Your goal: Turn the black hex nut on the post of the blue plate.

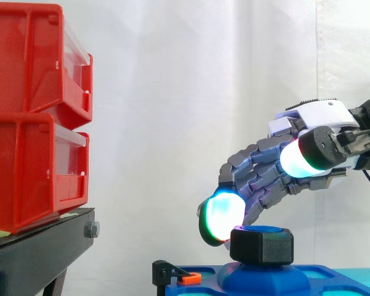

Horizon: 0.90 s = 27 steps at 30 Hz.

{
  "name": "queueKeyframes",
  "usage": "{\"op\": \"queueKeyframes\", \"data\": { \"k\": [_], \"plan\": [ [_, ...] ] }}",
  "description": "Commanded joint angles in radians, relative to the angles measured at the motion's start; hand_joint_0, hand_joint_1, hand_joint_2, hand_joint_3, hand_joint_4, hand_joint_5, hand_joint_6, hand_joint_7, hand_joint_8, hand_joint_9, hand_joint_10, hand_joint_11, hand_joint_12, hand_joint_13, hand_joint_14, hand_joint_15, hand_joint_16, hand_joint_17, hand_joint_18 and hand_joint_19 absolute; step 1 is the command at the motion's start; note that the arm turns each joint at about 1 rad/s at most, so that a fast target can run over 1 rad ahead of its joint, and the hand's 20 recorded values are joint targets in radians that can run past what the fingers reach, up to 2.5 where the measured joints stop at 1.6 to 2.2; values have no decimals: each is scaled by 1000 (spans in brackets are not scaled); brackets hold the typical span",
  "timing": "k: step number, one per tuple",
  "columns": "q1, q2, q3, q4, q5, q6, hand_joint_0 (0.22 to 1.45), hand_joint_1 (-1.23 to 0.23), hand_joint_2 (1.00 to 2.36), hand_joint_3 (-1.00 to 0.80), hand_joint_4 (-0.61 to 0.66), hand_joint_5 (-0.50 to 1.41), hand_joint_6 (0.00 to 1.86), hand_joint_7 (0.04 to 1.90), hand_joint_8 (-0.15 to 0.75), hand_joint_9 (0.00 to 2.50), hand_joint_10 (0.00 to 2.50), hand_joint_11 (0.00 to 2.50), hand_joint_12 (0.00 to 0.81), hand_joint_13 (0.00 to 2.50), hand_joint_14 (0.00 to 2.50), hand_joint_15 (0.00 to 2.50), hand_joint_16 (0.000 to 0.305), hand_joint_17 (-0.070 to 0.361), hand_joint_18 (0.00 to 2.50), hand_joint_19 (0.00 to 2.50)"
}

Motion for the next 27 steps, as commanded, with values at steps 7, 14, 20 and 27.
{"op": "queueKeyframes", "data": {
  "k": [7,14,20,27],
  "plan": [
    [-17,2,2,-13,-56,-1,455,-491,1000,-500,386,-250,503,837,453,307,0,30,571,461,4,445,68,153,370,338],
    [-21,6,41,-67,-67,-5,456,-492,1000,-500,385,-250,504,835,449,304,0,22,571,459,5,447,68,153,365,339],
    [-25,14,91,-146,-67,-22,455,-492,1000,-500,387,-251,503,832,451,303,0,29,573,462,4,448,68,154,370,342],
    [-19,23,130,-231,-61,-70,457,-494,1000,-500,389,-251,503,835,450,305,0,29,571,460,5,441,68,154,374,336]
  ]
}}
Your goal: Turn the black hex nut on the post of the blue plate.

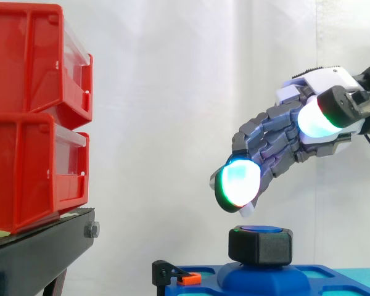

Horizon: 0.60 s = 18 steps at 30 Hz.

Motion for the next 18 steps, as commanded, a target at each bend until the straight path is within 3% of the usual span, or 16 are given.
{"op": "queueKeyframes", "data": {
  "k": [1,5,8,11,13,14,15,18],
  "plan": [
    [4,3,19,-37,5,-20,457,-519,1000,-500,387,-251,503,835,450,304,0,23,571,460,4,441,68,154,375,324],
    [12,3,22,-41,21,-23,462,-553,1000,-500,380,-250,503,832,444,304,0,23,564,461,4,430,67,151,376,312],
    [20,3,22,-40,52,-25,463,-579,1000,-500,372,-250,503,837,439,309,0,18,559,462,4,426,66,149,367,303],
    [32,1,17,-18,104,-23,464,-581,1000,-500,369,-248,503,834,437,308,0,26,550,454,4,417,66,147,361,296],
    [47,1,-12,31,138,-22,463,-582,1000,-500,368,-249,503,829,437,308,0,26,552,453,4,419,66,148,359,294],
    [47,1,-12,31,138,-22,462,-582,1000,-500,365,-249,503,824,436,308,0,20,552,453,6,415,66,148,359,295],
    [61,-2,-32,124,158,-19,460,-579,1000,-500,364,-249,503,822,437,307,0,19,553,453,4,418,66,148,357,304],
    [72,-13,-56,216,167,-8,455,-555,1000,-500,362,-249,503,801,437,304,0,18,559,450,4,416,67,150,349,306]
  ]
}}
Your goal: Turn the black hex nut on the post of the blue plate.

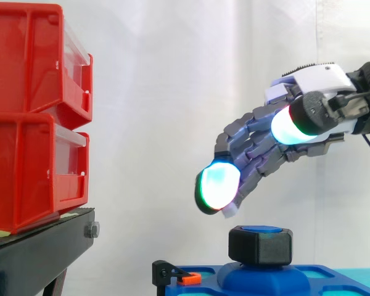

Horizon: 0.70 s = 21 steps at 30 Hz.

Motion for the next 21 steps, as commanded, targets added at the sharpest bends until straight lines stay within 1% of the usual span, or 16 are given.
{"op": "queueKeyframes", "data": {
  "k": [1,2,4,5,6,7,8,9,14,18,19,20,21],
  "plan": [
    [18,-15,-33,158,20,13,455,-546,1000,-500,361,-250,503,800,438,301,0,22,558,446,6,419,67,150,346,305],
    [21,-15,-36,174,20,16,454,-541,1000,-500,361,-250,503,798,439,300,0,22,559,444,4,418,67,150,344,314],
    [30,-16,-49,184,23,20,455,-528,1000,-500,361,-251,503,796,440,301,0,8,559,441,4,424,67,150,341,315],
    [30,-16,-49,184,23,20,455,-526,1000,-500,362,-250,503,793,441,300,0,21,560,441,4,422,67,151,341,316],
    [38,-16,-55,181,35,22,455,-525,1000,-500,363,-251,503,793,441,299,0,21,560,441,4,422,67,151,340,313],
    [38,-16,-55,181,35,22,453,-520,1000,-500,364,-251,503,793,442,298,2,29,559,441,4,420,67,151,342,323],
    [43,-16,-56,181,43,22,453,-519,1000,-500,364,-251,503,789,442,299,0,16,559,440,6,426,67,151,342,323],
    [43,-16,-55,181,46,22,453,-520,1000,-500,365,-251,503,790,442,299,0,30,561,440,6,428,67,151,343,323],
    [58,-16,-56,190,61,19,453,-509,1000,-500,373,-251,503,788,444,300,0,30,562,440,4,429,67,152,342,317],
    [63,-16,-63,188,67,19,453,-503,1000,-500,383,-250,503,788,445,299,0,16,562,438,4,427,67,151,343,324],
    [63,-16,-67,190,67,19,453,-502,1000,-500,388,-250,503,784,445,299,0,29,565,440,4,431,67,151,343,324],
    [66,-16,-87,196,69,20,453,-502,1000,-500,390,-250,503,786,445,299,0,30,564,440,6,428,67,151,343,324],
    [67,-16,-95,202,70,20,454,-501,1000,-500,393,-250,503,788,445,299,0,28,564,440,6,429,67,151,342,330]
  ]
}}
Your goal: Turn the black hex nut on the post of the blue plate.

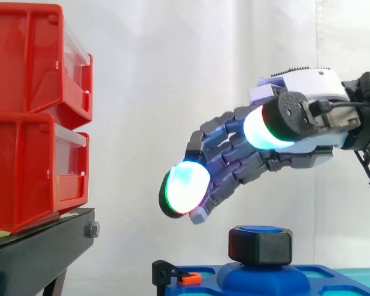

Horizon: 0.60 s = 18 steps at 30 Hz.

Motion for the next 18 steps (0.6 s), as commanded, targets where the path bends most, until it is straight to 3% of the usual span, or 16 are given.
{"op": "queueKeyframes", "data": {
  "k": [1,18],
  "plan": [
    [6,0,-31,22,6,2,454,-501,1000,-500,396,-250,503,787,445,300,0,25,565,439,6,430,67,151,342,327],
    [2,0,-36,8,1,8,459,-483,1000,-500,428,-251,503,807,446,301,0,31,562,442,4,446,67,150,347,341]
  ]
}}
